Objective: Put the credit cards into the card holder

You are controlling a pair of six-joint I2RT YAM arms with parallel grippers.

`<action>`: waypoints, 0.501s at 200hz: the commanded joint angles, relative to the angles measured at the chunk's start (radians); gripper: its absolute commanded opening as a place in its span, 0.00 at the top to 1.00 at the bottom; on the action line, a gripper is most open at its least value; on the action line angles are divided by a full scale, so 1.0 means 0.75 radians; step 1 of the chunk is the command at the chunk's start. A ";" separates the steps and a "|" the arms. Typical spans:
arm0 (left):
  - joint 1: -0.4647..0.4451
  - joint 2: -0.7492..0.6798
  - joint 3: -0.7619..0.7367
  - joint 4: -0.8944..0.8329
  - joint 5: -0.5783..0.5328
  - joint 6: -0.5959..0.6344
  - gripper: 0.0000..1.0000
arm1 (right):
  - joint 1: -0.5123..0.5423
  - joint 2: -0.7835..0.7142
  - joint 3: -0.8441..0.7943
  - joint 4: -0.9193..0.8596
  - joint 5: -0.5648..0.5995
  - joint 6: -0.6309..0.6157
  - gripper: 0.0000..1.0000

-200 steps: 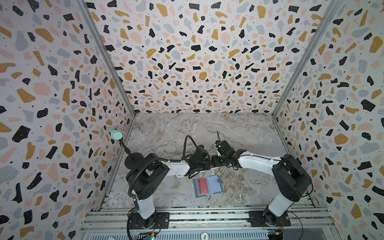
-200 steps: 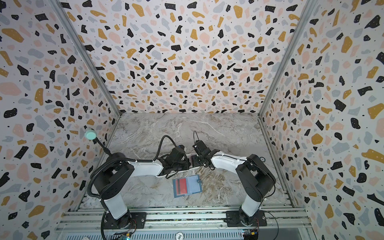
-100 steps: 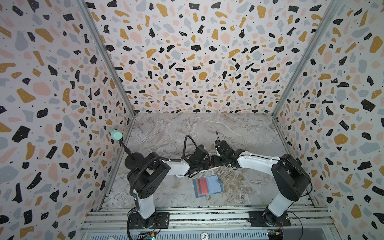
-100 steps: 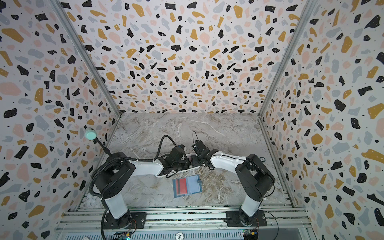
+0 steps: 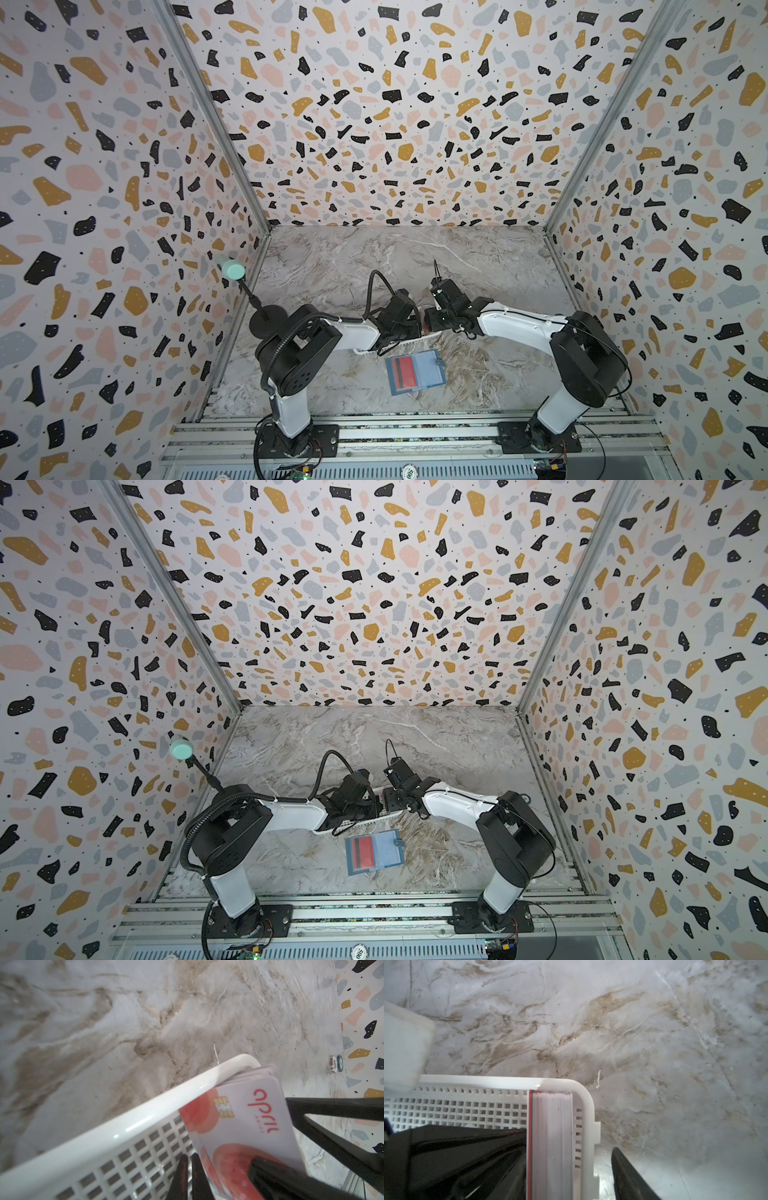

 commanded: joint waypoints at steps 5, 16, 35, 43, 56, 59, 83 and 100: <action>0.008 0.027 -0.005 0.003 0.021 -0.009 0.89 | -0.005 -0.053 0.034 -0.054 0.051 -0.015 0.41; 0.009 0.030 -0.003 0.005 0.031 -0.011 0.86 | -0.005 -0.052 0.032 -0.053 0.049 -0.016 0.41; 0.008 0.034 -0.002 0.005 0.048 -0.009 0.82 | -0.005 -0.051 0.032 -0.052 0.049 -0.017 0.42; 0.008 0.036 0.001 0.004 0.050 -0.009 0.81 | -0.005 -0.051 0.031 -0.050 0.049 -0.017 0.42; 0.008 0.042 0.003 0.033 0.054 -0.007 0.78 | -0.005 -0.050 0.031 -0.051 0.049 -0.017 0.42; 0.009 0.043 0.003 0.043 0.056 -0.005 0.78 | -0.005 -0.052 0.030 -0.051 0.048 -0.016 0.42; 0.009 0.054 0.007 0.052 0.069 -0.006 0.76 | -0.004 -0.052 0.031 -0.051 0.044 -0.015 0.42; 0.008 0.057 0.009 0.053 0.069 -0.006 0.76 | -0.003 -0.059 0.030 -0.049 0.037 -0.017 0.42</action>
